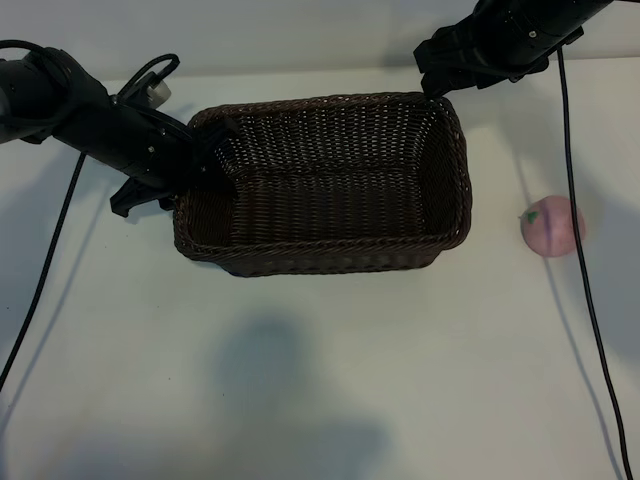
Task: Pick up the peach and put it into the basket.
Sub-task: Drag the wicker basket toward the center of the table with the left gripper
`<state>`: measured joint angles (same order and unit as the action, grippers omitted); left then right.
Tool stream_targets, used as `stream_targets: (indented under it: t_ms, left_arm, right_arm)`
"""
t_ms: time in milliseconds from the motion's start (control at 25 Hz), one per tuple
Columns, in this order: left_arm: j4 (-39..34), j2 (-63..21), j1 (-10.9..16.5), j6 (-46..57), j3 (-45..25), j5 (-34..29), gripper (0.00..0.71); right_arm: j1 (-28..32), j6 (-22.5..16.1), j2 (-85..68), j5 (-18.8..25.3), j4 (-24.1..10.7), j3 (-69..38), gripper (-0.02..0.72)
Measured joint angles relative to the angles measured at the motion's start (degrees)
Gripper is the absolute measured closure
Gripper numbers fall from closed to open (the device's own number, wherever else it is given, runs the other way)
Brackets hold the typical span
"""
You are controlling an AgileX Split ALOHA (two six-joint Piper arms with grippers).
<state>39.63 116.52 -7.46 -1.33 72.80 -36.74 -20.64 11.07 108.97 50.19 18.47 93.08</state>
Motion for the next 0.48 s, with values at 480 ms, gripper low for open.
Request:
stream_targets:
  t_ms: [480]
  left_arm:
    - [-3.79,0.00,-0.05,2.98,0.00,-1.66,0.433]
  right_arm:
    - [0.00,0.00,0.00,0.59,-0.06,0.00,0.118]
